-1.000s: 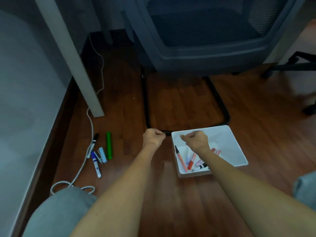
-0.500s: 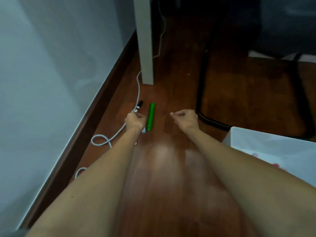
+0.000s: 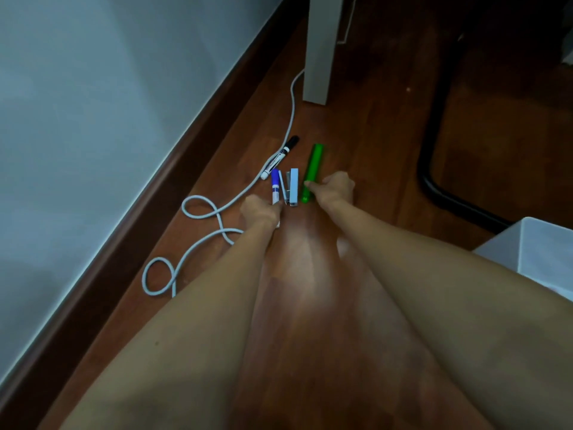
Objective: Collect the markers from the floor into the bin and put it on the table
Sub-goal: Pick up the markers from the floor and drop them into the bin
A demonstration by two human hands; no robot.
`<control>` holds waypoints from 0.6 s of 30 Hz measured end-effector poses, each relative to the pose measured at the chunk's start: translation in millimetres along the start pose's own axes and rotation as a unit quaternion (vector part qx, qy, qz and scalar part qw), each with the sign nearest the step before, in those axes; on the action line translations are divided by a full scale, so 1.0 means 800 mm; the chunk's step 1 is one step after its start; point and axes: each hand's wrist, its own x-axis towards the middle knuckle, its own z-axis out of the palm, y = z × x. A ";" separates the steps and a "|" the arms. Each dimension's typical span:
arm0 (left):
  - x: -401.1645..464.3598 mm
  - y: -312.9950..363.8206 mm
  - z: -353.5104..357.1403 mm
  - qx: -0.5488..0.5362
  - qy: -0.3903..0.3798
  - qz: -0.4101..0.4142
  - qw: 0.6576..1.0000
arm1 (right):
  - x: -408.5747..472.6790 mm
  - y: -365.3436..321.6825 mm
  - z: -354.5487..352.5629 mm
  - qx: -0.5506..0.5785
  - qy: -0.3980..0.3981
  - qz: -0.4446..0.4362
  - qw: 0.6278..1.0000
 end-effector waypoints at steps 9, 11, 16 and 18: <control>-0.007 -0.008 -0.004 0.010 -0.029 -0.017 0.999 | -0.001 -0.011 0.006 -0.108 0.014 0.016 0.994; -0.013 -0.015 -0.003 0.008 -0.047 -0.025 0.999 | -0.006 -0.003 -0.007 -0.104 0.004 0.038 0.994; -0.049 -0.011 -0.014 -0.058 -0.057 -0.012 0.997 | -0.028 0.024 -0.042 -0.068 -0.026 0.086 0.994; -0.058 0.003 -0.022 -0.073 -0.059 0.003 0.996 | -0.036 0.028 -0.058 -0.032 -0.021 0.099 0.994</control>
